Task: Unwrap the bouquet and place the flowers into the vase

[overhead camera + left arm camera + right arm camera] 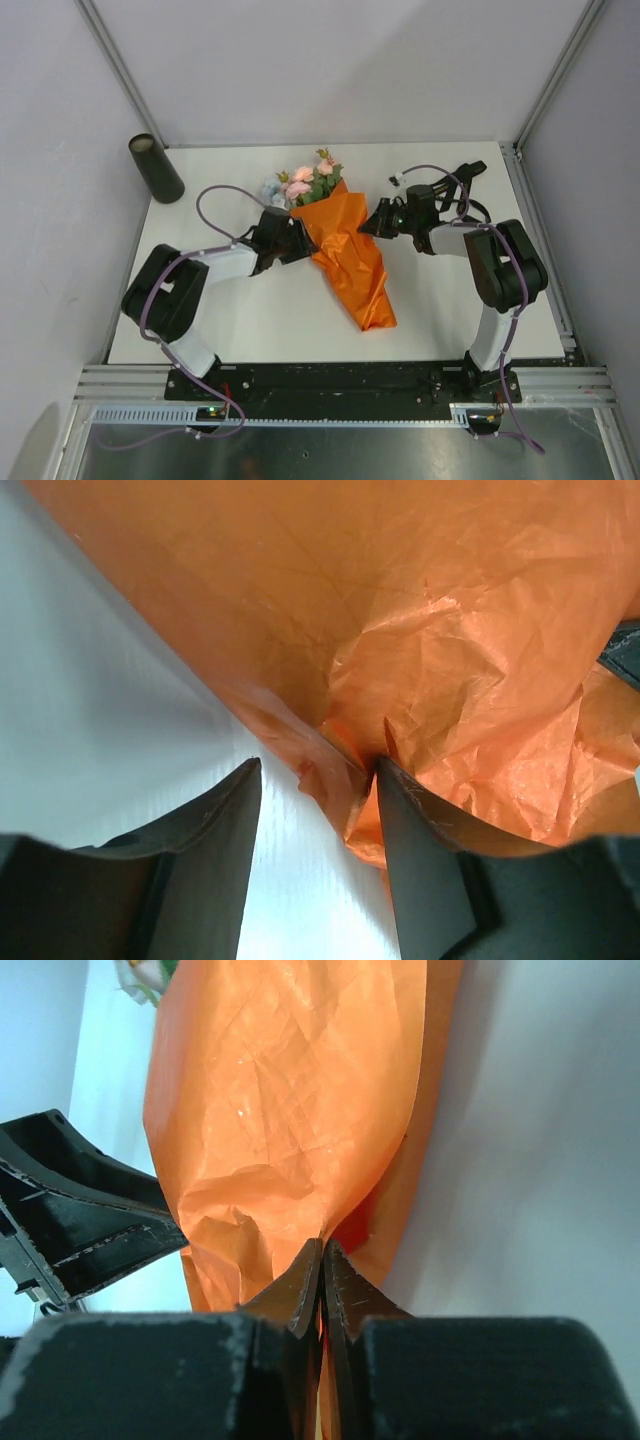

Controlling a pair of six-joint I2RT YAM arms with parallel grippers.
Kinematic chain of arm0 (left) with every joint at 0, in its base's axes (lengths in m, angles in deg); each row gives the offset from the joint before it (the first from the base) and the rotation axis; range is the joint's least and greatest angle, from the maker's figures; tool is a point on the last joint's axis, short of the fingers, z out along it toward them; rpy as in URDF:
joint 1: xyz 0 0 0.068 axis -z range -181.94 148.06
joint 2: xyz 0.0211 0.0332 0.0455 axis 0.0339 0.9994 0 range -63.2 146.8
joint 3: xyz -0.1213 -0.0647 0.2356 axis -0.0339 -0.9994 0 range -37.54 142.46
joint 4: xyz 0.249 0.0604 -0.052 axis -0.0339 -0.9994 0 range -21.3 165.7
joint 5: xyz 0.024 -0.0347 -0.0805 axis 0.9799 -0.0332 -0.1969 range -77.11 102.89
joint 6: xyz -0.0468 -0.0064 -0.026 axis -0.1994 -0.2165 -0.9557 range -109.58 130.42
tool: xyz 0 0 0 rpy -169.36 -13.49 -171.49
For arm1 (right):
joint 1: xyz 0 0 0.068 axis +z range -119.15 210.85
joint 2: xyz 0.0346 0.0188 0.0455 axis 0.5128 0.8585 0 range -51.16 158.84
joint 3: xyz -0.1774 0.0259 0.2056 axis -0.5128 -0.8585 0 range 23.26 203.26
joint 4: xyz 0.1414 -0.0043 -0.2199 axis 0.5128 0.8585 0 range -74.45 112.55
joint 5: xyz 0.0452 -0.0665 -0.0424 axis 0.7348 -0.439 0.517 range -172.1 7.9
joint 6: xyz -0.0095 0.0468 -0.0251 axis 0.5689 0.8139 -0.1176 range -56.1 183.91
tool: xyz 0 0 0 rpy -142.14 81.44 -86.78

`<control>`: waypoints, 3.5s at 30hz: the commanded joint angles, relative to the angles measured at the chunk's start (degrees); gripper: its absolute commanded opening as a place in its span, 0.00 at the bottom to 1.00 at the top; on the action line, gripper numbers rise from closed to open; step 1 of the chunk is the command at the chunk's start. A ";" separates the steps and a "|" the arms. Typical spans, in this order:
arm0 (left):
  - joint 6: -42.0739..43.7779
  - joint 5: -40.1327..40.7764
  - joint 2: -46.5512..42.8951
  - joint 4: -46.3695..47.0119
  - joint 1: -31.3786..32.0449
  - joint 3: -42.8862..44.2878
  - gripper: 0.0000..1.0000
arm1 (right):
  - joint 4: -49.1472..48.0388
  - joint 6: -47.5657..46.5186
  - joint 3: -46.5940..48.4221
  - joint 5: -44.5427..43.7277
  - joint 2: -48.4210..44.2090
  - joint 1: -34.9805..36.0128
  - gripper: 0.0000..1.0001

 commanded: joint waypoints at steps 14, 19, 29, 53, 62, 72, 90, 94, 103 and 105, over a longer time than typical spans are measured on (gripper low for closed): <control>4.56 3.78 -5.74 -3.86 -1.12 10.55 0.63 | -7.04 -0.75 4.92 -0.98 -1.35 -2.45 0.08; 8.44 6.18 -18.30 -15.79 -1.17 10.54 0.81 | -3.51 -1.40 4.41 2.20 -4.15 -1.01 0.19; 17.38 7.03 -40.52 -31.70 -1.39 8.67 1.00 | 1.22 -2.66 2.91 4.77 -10.78 4.68 0.45; 25.32 28.51 -58.20 -38.66 -1.79 2.95 1.00 | 1.54 -2.99 2.97 -12.37 -8.87 31.12 0.60; 25.26 28.15 -57.83 -38.67 -1.79 2.81 1.00 | 1.61 -3.65 3.03 -14.58 -5.64 35.19 0.66; 23.82 21.04 -54.86 -38.58 -1.80 3.02 1.00 | 4.77 -2.58 3.58 -13.40 -11.34 35.38 0.67; 24.23 19.52 -53.36 -38.43 -1.80 3.28 1.00 | 12.62 -8.48 3.61 -18.86 -12.03 36.89 0.49; 24.26 19.34 -52.95 -38.40 -1.84 3.45 1.00 | 12.02 -8.14 3.40 -18.99 -8.67 38.15 0.42; 23.29 18.79 -52.49 -38.39 -1.79 3.61 1.00 | 9.13 -8.35 3.43 -24.12 -1.70 41.49 0.37; 22.06 18.69 -52.33 -38.44 -1.79 3.64 1.00 | 9.07 -8.35 3.41 -25.16 -1.23 41.50 0.37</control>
